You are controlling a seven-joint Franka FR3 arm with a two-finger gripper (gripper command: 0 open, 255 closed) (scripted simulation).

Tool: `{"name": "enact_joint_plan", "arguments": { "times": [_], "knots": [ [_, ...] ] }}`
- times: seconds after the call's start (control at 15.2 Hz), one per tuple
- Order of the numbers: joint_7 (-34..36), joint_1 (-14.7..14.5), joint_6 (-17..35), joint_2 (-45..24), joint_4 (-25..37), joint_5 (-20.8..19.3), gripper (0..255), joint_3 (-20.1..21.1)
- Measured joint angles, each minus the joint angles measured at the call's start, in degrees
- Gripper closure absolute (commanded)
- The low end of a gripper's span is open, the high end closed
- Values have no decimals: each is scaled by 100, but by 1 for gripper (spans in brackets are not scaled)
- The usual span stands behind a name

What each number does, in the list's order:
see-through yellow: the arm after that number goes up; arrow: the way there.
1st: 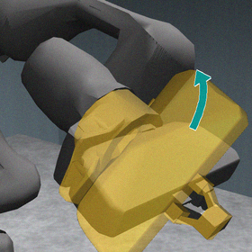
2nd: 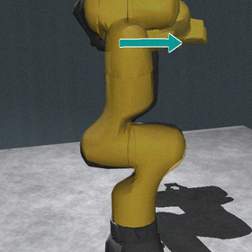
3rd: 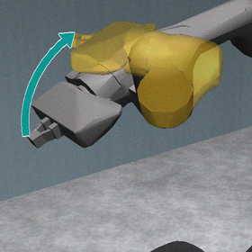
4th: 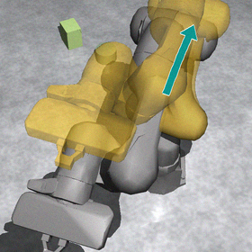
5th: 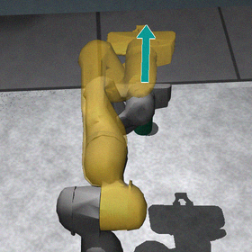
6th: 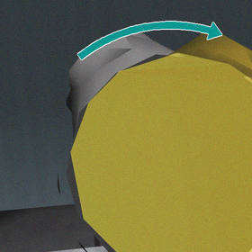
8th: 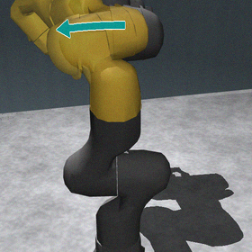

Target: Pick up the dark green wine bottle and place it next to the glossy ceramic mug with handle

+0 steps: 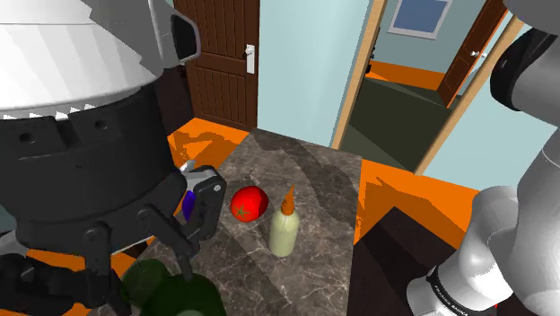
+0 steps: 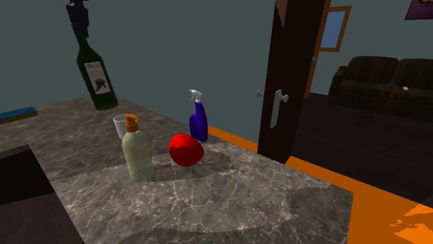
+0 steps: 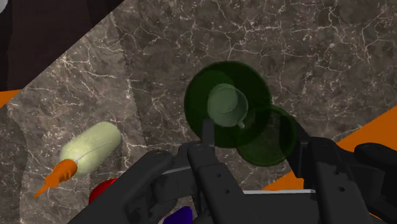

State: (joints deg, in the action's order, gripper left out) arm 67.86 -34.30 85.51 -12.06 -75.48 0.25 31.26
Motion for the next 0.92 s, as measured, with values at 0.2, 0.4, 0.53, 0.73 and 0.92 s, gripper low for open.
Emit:
{"name": "enact_joint_plan", "arguments": {
  "times": [0.2,0.4,0.53,0.73,0.92],
  "knots": [
    [453,-418,-158,-498,630,-284,255,123],
    [698,-666,-132,-757,845,-434,255,172],
    [696,-630,47,-687,601,-398,255,176],
    [669,-569,316,-594,246,-347,255,175],
    [617,-499,589,-509,-107,-300,255,165]
  ]
}}
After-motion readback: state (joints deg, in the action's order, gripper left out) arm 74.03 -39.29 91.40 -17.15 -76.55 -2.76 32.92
